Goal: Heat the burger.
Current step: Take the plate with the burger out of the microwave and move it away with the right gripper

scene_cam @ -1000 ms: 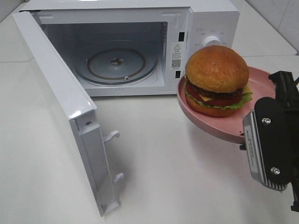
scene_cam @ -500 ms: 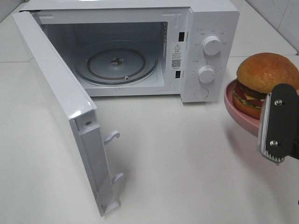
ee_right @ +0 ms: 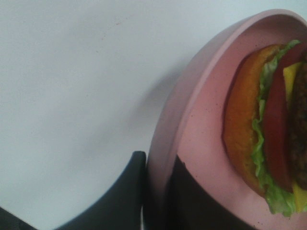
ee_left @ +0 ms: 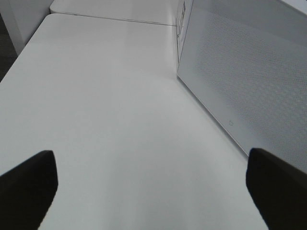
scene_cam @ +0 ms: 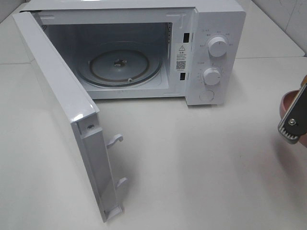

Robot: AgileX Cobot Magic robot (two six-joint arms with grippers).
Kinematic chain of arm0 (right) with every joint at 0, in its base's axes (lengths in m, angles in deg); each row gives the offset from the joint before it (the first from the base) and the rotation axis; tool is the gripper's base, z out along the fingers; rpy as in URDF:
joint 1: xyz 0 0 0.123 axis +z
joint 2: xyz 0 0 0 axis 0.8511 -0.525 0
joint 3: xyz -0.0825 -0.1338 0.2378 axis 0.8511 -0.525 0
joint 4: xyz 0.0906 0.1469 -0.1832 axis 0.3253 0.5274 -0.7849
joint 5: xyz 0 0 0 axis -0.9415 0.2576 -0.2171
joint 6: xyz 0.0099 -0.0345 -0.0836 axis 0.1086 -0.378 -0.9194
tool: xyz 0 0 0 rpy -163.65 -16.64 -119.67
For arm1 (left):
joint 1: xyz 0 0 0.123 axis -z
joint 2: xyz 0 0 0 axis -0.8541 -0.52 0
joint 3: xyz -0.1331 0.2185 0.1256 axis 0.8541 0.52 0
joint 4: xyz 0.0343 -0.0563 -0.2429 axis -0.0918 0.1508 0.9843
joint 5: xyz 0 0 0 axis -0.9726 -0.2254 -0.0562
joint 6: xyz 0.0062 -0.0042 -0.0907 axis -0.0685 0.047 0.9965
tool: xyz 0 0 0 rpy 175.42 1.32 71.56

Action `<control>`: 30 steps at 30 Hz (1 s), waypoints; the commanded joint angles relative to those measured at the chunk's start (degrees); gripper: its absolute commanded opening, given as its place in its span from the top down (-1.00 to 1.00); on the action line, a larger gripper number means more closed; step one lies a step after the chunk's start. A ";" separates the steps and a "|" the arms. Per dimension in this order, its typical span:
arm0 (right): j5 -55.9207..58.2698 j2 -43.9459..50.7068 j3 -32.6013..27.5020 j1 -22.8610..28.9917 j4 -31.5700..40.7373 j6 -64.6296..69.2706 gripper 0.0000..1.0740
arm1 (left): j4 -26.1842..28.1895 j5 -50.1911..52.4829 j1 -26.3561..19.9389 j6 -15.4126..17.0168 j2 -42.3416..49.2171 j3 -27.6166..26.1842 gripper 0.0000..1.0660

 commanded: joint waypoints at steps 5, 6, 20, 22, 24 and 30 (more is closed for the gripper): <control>3.78 0.69 0.63 -0.40 -7.62 13.18 0.97 | -0.06 0.06 -0.34 0.34 0.29 0.11 -0.88; 3.78 0.69 0.63 -0.40 -7.62 13.18 0.97 | -0.06 0.06 -0.34 0.34 0.29 0.11 -0.88; 6.25 -11.34 0.63 -0.40 -15.24 37.13 0.97 | -0.06 0.06 -0.34 0.34 0.29 0.11 -0.88; 6.02 -13.29 0.63 -0.40 -16.50 40.22 0.97 | -0.06 0.06 -0.34 0.34 0.29 0.11 -0.88; 5.79 -15.41 0.63 -0.40 -17.82 42.63 0.97 | -0.06 0.06 -0.34 0.34 0.29 0.11 -0.88; 5.50 -22.00 0.63 -0.40 -20.45 49.33 0.97 | -0.06 0.06 -0.34 0.34 0.29 0.11 -0.88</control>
